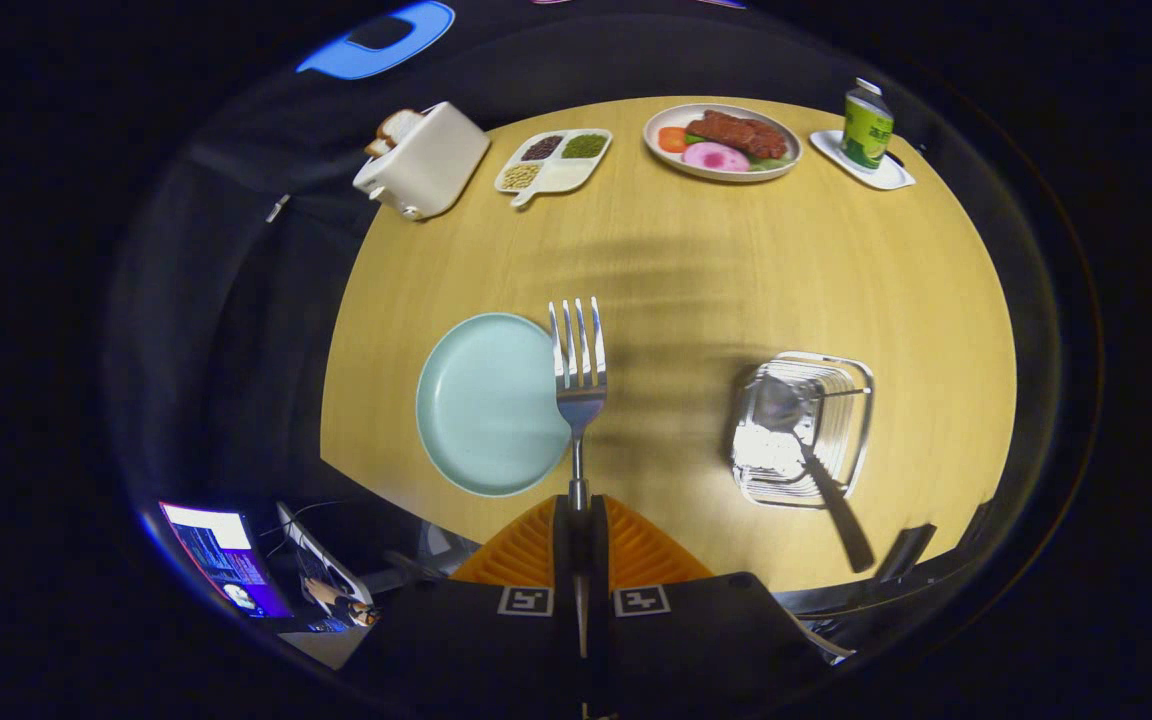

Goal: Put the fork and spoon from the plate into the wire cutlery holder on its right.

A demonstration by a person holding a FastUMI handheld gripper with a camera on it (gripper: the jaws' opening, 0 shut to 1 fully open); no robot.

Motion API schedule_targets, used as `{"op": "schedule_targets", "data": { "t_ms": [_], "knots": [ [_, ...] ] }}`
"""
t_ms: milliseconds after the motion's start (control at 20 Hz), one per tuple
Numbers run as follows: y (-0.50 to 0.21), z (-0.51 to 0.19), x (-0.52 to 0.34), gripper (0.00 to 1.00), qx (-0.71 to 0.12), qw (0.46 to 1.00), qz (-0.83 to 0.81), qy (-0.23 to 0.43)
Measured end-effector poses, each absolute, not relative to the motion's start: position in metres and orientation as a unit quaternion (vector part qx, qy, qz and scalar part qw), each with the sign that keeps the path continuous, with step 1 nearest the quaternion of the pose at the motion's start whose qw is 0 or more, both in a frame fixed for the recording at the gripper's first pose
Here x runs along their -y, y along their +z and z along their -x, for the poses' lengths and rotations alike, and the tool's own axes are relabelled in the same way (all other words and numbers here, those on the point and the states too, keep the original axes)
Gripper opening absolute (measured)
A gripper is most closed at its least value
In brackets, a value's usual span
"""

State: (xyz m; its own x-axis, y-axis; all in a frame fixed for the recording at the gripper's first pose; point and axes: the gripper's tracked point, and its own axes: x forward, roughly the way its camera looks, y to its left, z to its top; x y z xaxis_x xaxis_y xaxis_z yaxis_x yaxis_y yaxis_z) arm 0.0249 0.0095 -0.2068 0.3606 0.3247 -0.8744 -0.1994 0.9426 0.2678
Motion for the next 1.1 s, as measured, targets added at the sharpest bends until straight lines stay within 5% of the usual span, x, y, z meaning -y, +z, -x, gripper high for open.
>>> {"op": "schedule_targets", "data": {
  "t_ms": [400, 1100],
  "knots": [
    [-0.206, -0.014, 0.076, 0.07, -0.606, 0.785, -0.045, 0.122],
    [-0.224, -0.008, 0.09, 0.07, -0.745, 0.658, -0.064, 0.088]
  ]
}}
